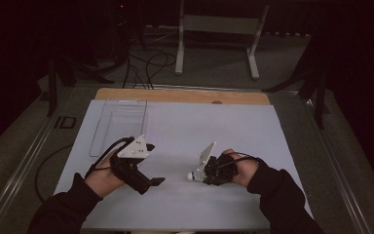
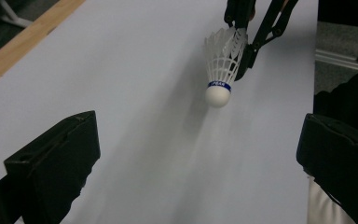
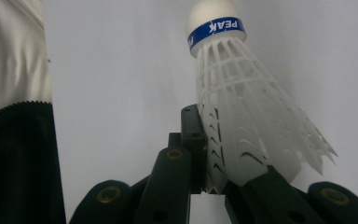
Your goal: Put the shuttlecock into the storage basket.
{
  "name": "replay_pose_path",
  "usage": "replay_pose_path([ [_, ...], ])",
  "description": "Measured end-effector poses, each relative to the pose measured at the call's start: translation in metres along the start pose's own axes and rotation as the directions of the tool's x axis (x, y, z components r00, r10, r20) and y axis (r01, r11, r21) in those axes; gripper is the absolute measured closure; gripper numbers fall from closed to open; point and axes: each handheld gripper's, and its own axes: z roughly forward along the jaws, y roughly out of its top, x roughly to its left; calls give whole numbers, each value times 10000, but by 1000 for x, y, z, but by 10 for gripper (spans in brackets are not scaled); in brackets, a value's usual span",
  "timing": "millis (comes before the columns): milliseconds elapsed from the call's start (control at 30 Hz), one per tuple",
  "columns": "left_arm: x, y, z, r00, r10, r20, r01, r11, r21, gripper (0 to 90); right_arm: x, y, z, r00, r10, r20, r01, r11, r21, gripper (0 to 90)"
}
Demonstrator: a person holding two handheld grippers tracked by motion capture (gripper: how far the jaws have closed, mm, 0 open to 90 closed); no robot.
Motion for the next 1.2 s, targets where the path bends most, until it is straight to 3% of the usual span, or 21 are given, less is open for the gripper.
replay_pose_path([
  [233, -1, 6, 8, 9996, 55, 266, -55, 10000, -4, 0, 0, 0, 0, 10000, 31, -36, -32, 9999, -163, 895],
  [367, -5, 11, 15, 9982, 137, 589, -159, 9992, 375, 0, 0, 1, 0, 10000, 47, -58, -48, 9998, -188, 895],
  [433, -9, 13, 20, 9980, 332, 539, -362, 9978, 560, 0, 0, 1, 0, 10000, 62, -61, -64, 9998, -211, 895],
  [500, -11, 15, 24, 9983, 364, 461, -388, 9979, 521, 0, 1, 1, 0, 9999, 69, -75, -71, 9997, -215, 895],
  [767, -13, 24, 36, 9948, 443, 922, -520, 9952, 824, 0, 4, 2, -3, 9999, -5, -124, 0, 9992, -396, 895],
  [1200, -18, 29, 56, 9877, 649, 1424, -865, 9848, 1506, 42, 6, 4, -6, 9994, -51, -335, 28, 9977, -682, 895],
])
